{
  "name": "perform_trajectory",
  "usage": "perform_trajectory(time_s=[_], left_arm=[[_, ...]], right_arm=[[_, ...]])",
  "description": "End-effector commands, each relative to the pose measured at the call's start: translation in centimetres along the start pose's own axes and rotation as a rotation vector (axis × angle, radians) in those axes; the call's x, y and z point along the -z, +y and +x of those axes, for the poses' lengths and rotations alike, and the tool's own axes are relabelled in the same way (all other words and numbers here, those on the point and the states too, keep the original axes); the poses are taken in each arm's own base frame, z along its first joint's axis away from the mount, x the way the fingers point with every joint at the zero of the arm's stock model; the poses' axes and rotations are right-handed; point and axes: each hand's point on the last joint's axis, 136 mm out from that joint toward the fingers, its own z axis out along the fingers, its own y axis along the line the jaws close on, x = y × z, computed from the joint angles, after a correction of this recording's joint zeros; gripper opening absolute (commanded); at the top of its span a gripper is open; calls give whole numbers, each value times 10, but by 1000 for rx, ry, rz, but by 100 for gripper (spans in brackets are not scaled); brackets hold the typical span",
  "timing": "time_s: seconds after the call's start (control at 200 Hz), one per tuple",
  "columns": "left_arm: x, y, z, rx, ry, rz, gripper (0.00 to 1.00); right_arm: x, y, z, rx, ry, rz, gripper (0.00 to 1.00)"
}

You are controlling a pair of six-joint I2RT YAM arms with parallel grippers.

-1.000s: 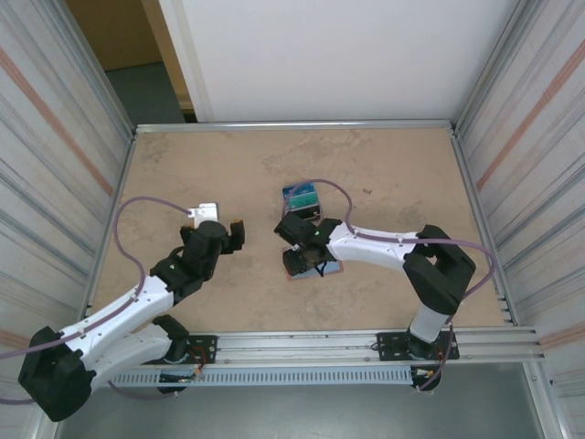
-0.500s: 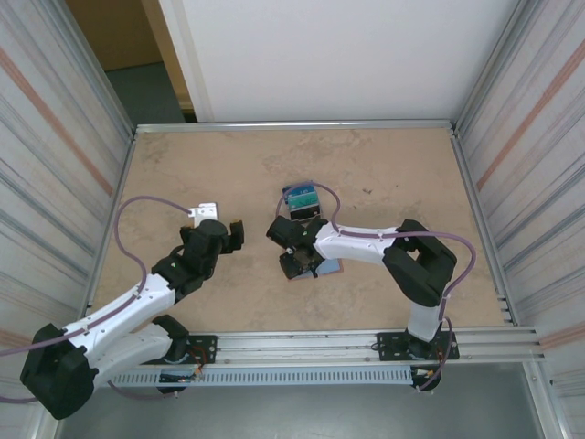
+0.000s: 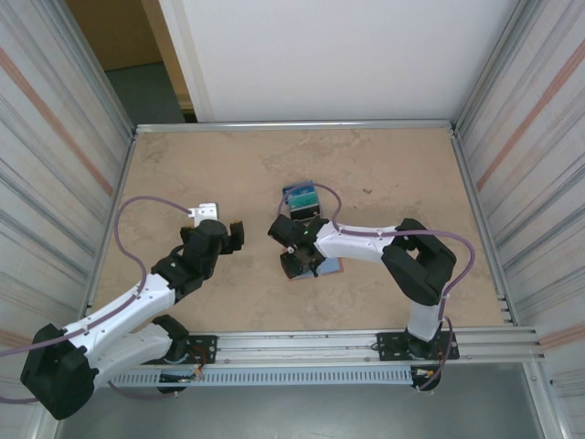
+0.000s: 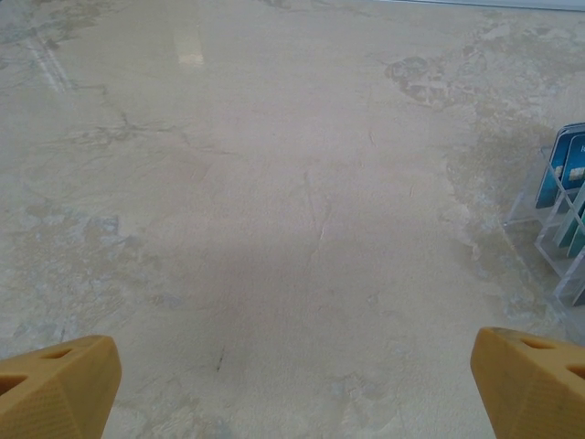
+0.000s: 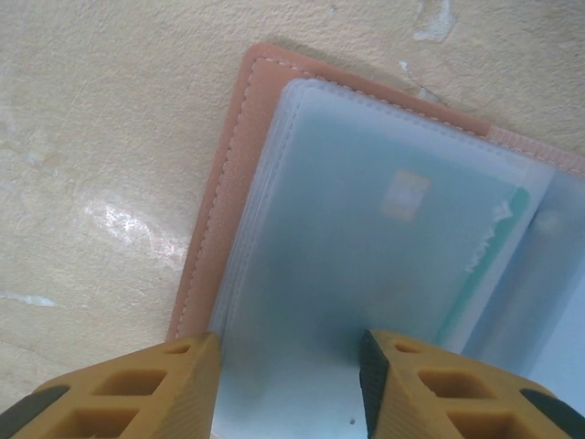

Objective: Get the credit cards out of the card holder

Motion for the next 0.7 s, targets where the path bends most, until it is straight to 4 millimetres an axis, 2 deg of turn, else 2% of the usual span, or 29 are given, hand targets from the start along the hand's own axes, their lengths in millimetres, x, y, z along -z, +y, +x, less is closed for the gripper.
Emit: perform_trajectory(time_s=[0.0, 0.316, 0.566, 0.692], left_arm=[[1, 3, -4, 30, -8, -8, 99], [5, 2, -6, 25, -12, 9, 99], [7, -5, -9, 20, -22, 48, 99], [8, -8, -10, 21, -27, 58, 99]], right_arm=[[-4, -7, 7, -71, 23, -51, 40], [2, -10, 1, -124, 0, -133, 24], [17, 22, -3, -112, -14, -291, 14], [22, 21, 0, -102, -20, -264, 15]])
